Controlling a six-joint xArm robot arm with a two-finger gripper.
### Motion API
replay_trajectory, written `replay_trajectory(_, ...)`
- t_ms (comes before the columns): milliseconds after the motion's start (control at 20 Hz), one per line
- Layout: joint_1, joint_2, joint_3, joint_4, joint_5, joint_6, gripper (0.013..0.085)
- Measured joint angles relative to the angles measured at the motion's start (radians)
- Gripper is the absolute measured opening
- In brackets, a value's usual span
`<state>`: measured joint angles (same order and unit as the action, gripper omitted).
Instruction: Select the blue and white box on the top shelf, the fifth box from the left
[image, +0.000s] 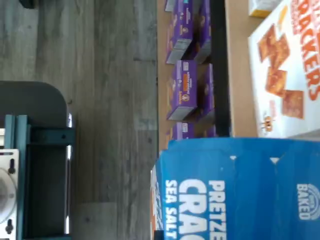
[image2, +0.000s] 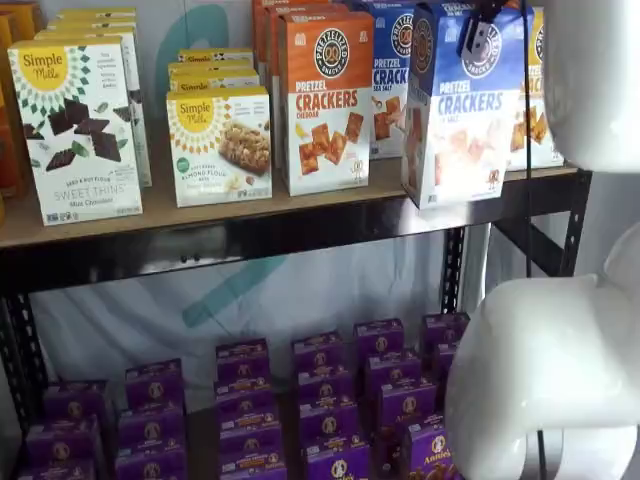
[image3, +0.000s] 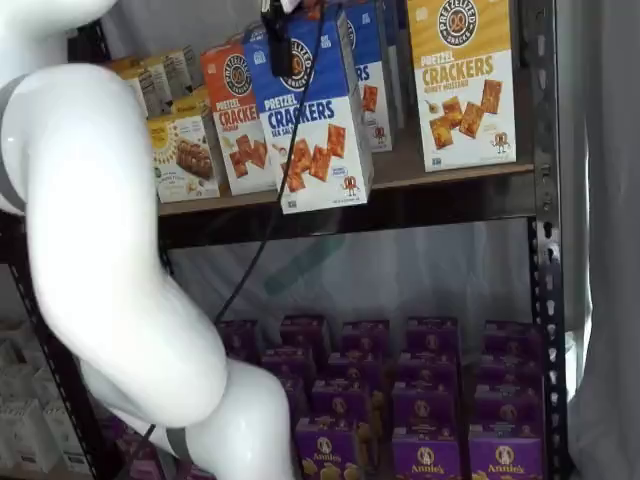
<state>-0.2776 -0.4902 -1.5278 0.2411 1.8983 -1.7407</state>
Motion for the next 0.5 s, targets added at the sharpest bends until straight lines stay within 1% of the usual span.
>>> replay_trajectory(250, -0.008, -0.062, 0.062, -0.004, 0.014, -0.009, 0.057)
replay_trajectory(500, -0.001, -0.126, 0.145, -0.025, 0.001, -0.015, 0.057)
